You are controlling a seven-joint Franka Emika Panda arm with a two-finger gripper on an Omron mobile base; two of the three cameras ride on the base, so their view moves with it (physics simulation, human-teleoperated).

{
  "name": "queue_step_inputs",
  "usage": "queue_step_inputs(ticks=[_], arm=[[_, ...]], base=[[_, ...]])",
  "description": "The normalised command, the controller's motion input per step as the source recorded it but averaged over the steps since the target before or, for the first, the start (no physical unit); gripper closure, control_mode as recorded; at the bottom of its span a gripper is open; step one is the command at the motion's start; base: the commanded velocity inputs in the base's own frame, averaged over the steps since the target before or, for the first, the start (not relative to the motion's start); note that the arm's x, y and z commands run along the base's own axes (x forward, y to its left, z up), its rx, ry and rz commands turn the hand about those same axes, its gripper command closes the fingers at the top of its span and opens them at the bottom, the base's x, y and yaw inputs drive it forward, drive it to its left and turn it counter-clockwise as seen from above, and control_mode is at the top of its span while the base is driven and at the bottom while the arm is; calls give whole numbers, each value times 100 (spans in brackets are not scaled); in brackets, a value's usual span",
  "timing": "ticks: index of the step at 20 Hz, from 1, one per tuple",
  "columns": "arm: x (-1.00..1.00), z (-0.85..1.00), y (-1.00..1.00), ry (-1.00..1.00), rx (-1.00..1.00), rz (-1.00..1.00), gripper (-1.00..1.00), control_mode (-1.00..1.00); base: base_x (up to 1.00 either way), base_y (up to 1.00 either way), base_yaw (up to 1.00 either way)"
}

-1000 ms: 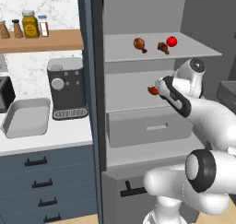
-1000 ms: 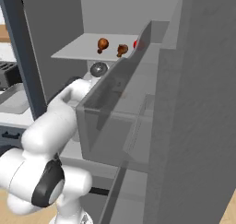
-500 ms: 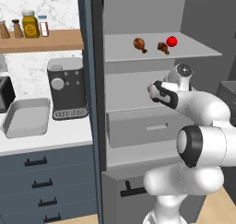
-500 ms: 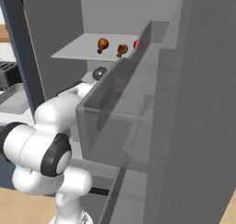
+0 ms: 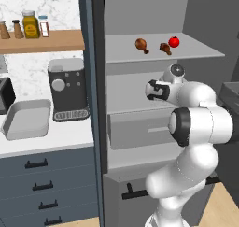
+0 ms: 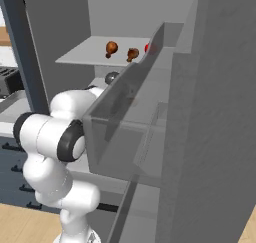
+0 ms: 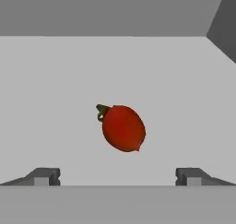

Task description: Place one tomato and one chicken drumstick in each tupperware on the nearby counter, to pack two identical lunches.

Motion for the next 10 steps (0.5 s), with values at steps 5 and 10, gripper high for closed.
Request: queue_step_inputs(ticks=[5,10], arm=[[41,-26,0,3,0,0,-100,-100],[26,-24,0,5,0,0,-100,-100]], base=[[0,0,0],[0,0,0]])
